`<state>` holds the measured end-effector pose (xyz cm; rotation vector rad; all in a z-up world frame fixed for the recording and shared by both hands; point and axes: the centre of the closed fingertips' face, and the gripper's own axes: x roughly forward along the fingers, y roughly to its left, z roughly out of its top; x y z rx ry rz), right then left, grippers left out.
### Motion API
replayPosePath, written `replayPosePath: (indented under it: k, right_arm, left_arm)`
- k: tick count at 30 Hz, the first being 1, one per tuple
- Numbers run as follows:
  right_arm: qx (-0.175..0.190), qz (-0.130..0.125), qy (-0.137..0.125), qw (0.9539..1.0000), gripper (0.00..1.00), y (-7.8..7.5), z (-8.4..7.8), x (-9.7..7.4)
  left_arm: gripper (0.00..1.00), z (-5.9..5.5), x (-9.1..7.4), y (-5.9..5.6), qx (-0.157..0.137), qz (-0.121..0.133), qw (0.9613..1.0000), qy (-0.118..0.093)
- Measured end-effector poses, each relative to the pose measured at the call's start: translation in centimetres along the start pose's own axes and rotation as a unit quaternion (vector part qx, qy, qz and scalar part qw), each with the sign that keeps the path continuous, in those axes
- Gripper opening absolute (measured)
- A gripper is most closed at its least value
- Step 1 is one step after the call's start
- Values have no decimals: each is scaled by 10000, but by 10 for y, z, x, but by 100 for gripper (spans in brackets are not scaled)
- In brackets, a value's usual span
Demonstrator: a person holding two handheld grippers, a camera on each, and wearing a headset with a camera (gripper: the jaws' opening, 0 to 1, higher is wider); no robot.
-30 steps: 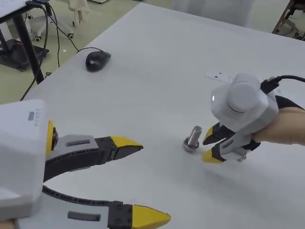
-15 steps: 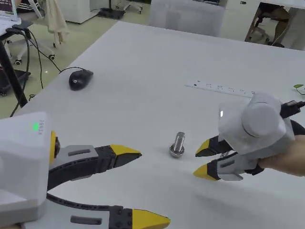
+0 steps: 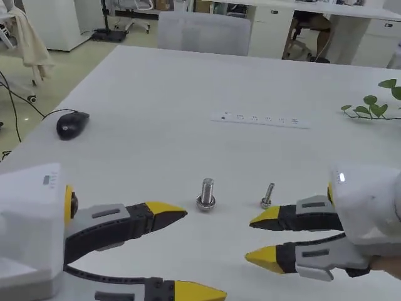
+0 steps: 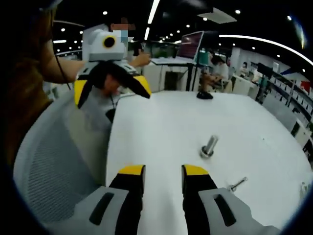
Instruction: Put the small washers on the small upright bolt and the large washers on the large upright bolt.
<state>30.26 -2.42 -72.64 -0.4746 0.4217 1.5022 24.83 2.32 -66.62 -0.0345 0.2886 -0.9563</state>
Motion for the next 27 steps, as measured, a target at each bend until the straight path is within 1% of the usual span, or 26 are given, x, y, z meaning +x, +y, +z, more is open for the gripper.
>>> replayPosePath:
  k: [1,2,4,7,10,11,13,14,16,17,18,20,21,23,24,27]
  right_arm:
    - [42,-17,-103,9999,33,1,0,-2]
    - [99,-47,-152,9998,35,3,-3,-6]
    - [132,-40,-166,9998,38,8,-11,-10]
    - [221,-95,-260,9994,41,12,-19,-16]
    - [470,-155,-347,9982,45,17,-31,-23]
    - [482,-169,-362,9980,47,17,-32,-23]
    - [581,-250,-495,9968,50,19,-35,-30]
    - [656,-381,-662,9949,51,18,-33,-34]
    - [783,-528,-877,9917,53,18,-31,-42]
    - [831,-591,-919,9905,54,17,-32,-45]
    - [887,-707,-954,9890,55,16,-33,-49]
    - [966,-821,-1021,9867,55,16,-33,-54]
    - [996,-928,-1102,9845,55,14,-32,-58]
    - [1058,-966,-1123,9833,55,15,-33,-61]
    - [1090,-1066,-1111,9821,55,14,-36,-65]
    - [1115,-1141,-1143,9806,55,14,-36,-71]
  left_arm:
    - [62,-1,0,0,0,7,10000,5]
    - [63,-3,0,0,6,39,10000,45]
    - [66,-5,-1,2,4,111,9999,42]
    - [66,-8,-2,-1,-47,108,9999,66]
    - [66,-14,-4,-1,-84,141,9998,143]
    - [66,-16,-5,-1,-117,157,9997,150]
    - [67,-16,-6,-1,-129,215,9996,150]
    - [67,-16,-8,1,-141,254,9995,156]
    - [67,-13,-11,4,-184,356,9992,90]
    - [67,-12,-12,6,-190,399,9990,59]
    - [67,-10,-14,6,-191,417,9989,35]
    - [67,-8,-16,7,-171,456,9988,33]
    - [67,-8,-16,7,-159,467,9988,37]
    - [66,-7,-18,7,-146,460,9988,45]
    - [66,-6,-20,7,-125,471,9988,54]
    - [66,-6,-21,5,-66,473,9988,94]
